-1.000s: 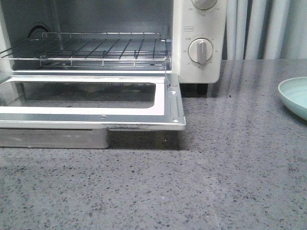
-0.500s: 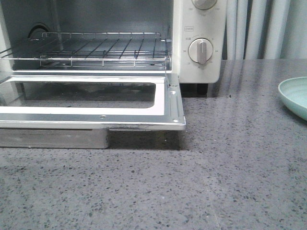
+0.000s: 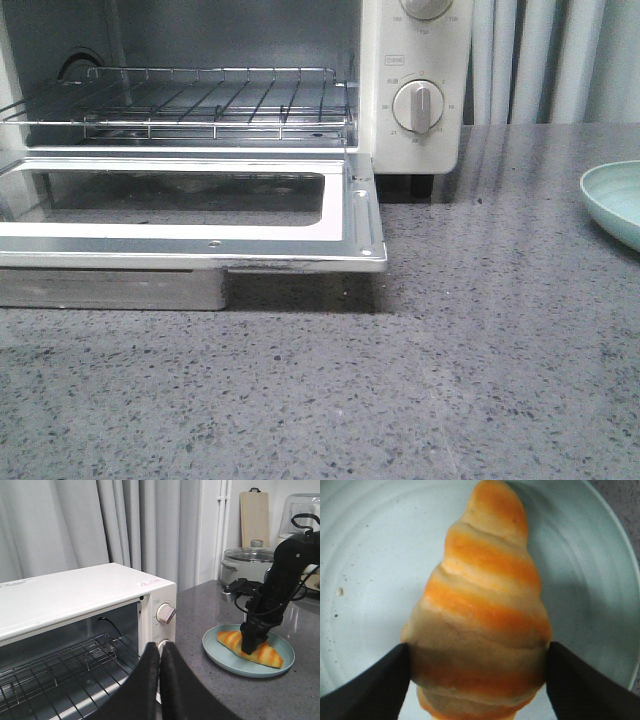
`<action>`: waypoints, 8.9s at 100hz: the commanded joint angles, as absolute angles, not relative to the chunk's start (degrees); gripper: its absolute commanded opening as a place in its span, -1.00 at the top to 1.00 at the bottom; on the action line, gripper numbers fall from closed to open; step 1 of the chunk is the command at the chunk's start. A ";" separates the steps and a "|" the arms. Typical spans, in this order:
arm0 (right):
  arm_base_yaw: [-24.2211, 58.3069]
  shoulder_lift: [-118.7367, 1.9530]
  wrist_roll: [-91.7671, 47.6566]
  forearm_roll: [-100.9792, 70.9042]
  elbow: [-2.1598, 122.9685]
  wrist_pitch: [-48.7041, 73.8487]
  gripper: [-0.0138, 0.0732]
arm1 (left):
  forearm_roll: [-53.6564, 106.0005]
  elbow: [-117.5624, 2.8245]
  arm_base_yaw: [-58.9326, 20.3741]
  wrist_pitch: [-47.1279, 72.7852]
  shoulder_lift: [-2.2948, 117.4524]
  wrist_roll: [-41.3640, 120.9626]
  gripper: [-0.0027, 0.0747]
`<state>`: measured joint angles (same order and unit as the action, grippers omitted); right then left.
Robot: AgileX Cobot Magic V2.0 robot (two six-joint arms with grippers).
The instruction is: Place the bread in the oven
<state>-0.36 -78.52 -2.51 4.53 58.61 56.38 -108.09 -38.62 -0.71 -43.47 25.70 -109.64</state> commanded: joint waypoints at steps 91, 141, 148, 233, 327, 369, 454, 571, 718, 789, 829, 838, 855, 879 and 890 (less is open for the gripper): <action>11.87 -70.27 -9.16 -0.41 73.02 74.63 0.84 | -104.64 -39.59 -0.43 -20.95 12.37 -109.63 0.99; 42.73 -68.98 -3.78 5.85 79.55 74.77 0.84 | -104.64 -35.16 1.50 -19.61 12.37 -110.65 0.99; 45.51 -70.81 -3.54 7.20 80.42 74.16 0.84 | -104.64 -35.16 1.50 -19.85 12.37 -110.65 0.99; 55.85 -94.39 -3.54 26.06 97.04 60.17 0.84 | -104.64 -35.13 1.50 -20.03 12.37 -110.65 0.99; 50.68 -103.10 -3.10 41.85 100.71 54.27 -0.32 | -104.64 -35.13 1.50 -21.39 12.37 -110.65 0.99; 53.05 -103.10 -2.79 41.62 105.79 55.40 -0.48 | -104.64 -35.13 1.50 -17.70 12.37 -110.65 0.99; 64.81 -97.67 -2.76 25.71 110.73 74.69 -0.48 | -104.64 -21.61 4.18 -11.02 1.05 -112.45 0.99; 57.14 -74.86 -0.73 31.26 90.17 74.77 0.85 | -104.64 -5.63 10.13 -17.08 0.90 -119.03 0.99; 31.44 -21.20 31.19 24.55 23.10 33.65 0.85 | -104.64 -5.63 10.13 -17.08 0.90 -119.03 0.99; -1.04 -5.94 -2.41 -3.63 2.59 10.44 0.85 | -104.64 -5.63 10.13 -17.08 0.90 -119.03 0.99; -4.48 -1.87 -6.52 -3.63 -1.24 7.65 0.85 | -104.64 -5.63 10.13 -17.08 0.90 -119.03 0.99; -4.57 -0.31 -8.15 -3.63 -1.24 6.50 0.85 | -104.64 -5.63 10.13 -17.08 0.90 -119.03 0.99; -4.57 1.75 -11.17 -3.63 -1.24 4.24 0.85 | -104.64 -5.63 10.13 -17.08 0.90 -119.03 0.99; -4.57 1.77 -13.22 -3.63 -1.24 2.50 0.85 | -104.64 -5.63 10.13 -17.08 0.90 -119.03 0.99; -4.57 1.77 -13.26 -3.63 -1.24 2.50 0.85 | -104.64 -5.63 10.13 -17.08 0.90 -119.03 0.99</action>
<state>-4.37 0.50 -12.31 -3.40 -0.55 7.50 -106.15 -4.10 9.91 -18.38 0.22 -118.56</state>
